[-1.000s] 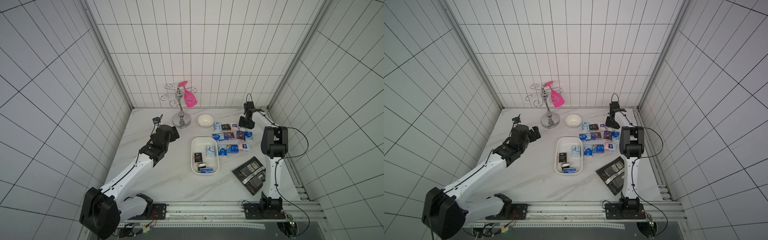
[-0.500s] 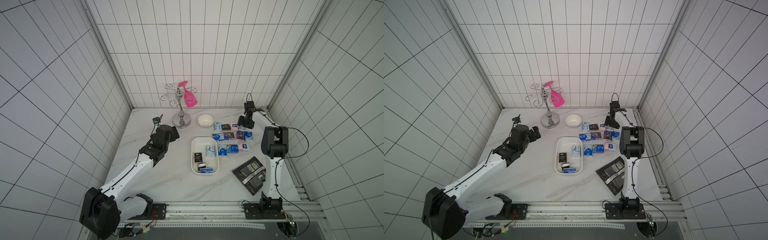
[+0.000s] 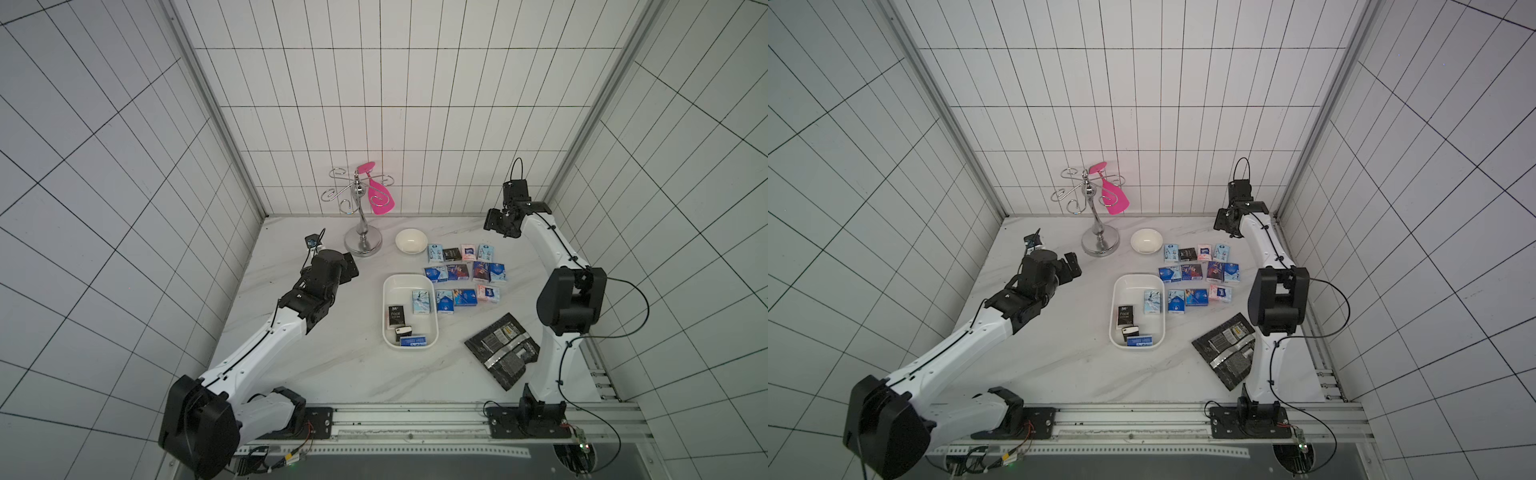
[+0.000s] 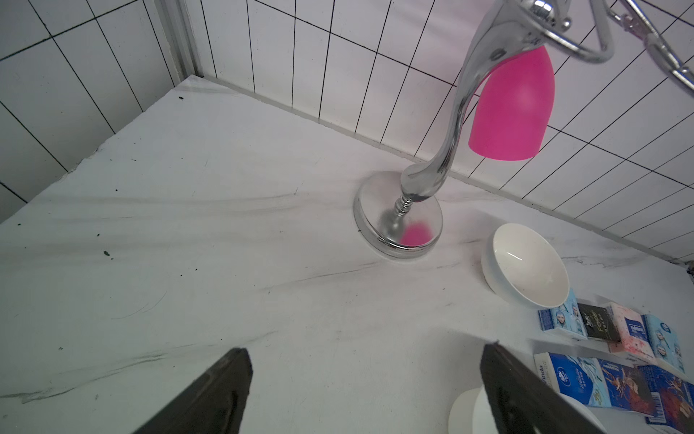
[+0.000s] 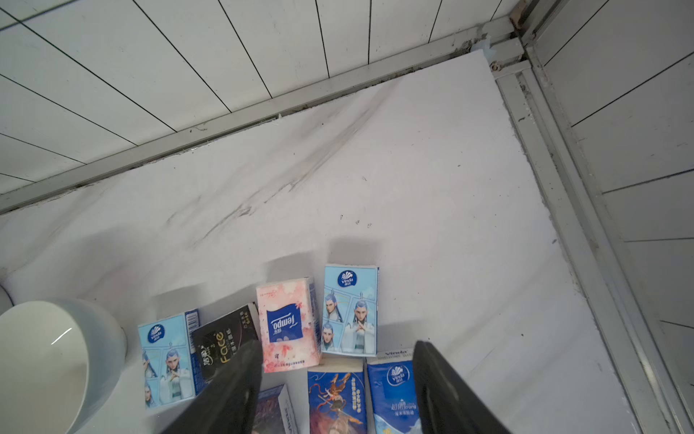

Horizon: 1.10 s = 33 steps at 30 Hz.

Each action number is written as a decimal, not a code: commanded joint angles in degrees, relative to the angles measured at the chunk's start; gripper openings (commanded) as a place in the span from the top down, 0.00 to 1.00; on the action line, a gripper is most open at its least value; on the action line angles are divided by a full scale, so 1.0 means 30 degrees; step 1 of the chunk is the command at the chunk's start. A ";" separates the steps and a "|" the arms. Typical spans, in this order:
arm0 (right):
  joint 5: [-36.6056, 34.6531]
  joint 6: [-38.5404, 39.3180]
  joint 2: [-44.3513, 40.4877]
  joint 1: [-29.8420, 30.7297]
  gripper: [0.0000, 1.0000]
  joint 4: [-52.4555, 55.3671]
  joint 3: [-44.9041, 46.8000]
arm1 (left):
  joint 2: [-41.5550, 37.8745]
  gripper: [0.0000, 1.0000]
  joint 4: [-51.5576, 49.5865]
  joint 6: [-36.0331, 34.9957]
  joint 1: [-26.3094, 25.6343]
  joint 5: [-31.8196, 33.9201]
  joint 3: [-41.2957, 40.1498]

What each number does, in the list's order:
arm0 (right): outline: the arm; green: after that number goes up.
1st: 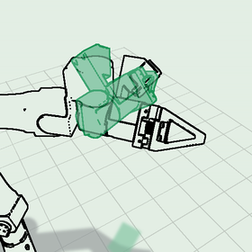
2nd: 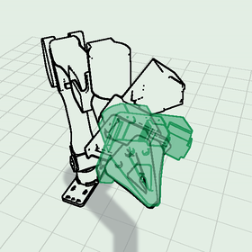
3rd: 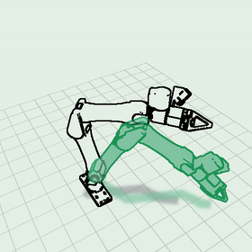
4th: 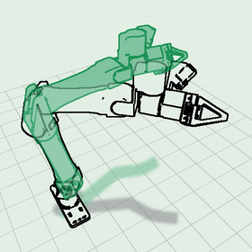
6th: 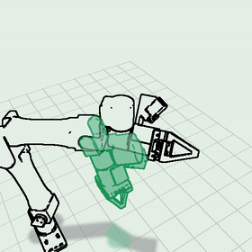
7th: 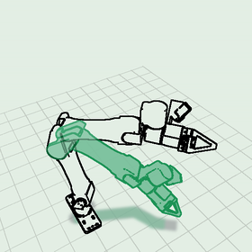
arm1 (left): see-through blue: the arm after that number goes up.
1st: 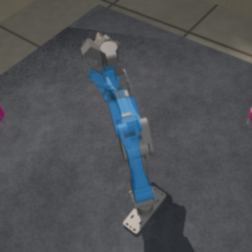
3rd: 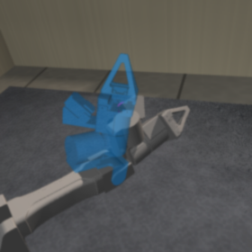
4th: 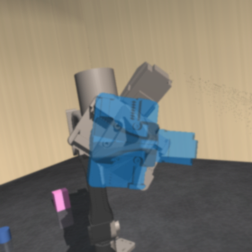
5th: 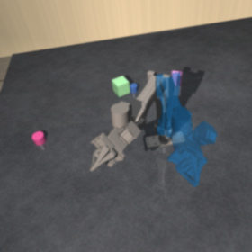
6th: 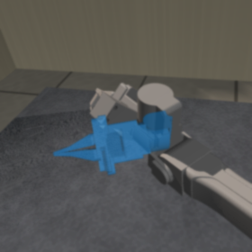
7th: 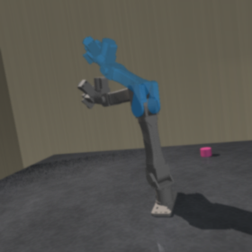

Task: Take the pocket tissues out of the storage box
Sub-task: Place the pocket tissues at the center of the board, then pick up the pocket tissues from the storage box.

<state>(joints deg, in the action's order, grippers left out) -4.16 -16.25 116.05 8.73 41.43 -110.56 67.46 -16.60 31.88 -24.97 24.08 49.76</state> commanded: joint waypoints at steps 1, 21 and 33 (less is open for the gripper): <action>-0.0108 0.0318 -0.1563 0.0957 0.34 0.0704 0.0658 | -0.0334 0.01 -0.0004 -0.0078 -0.0055 -0.0100 0.0154; -0.1085 -0.1746 -0.9085 1.5043 0.34 -0.3358 1.3490 | 0.0366 0.01 0.0289 0.0148 -0.0026 0.0199 0.0123; -0.4191 -0.5300 -0.5584 1.5243 0.35 -0.6173 1.4260 | -0.0159 0.02 0.0095 0.0214 -0.0055 -0.0143 0.0052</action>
<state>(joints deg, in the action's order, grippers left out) -11.18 -28.08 99.39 55.22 26.06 -69.21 68.31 -16.58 32.14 -24.99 24.10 49.76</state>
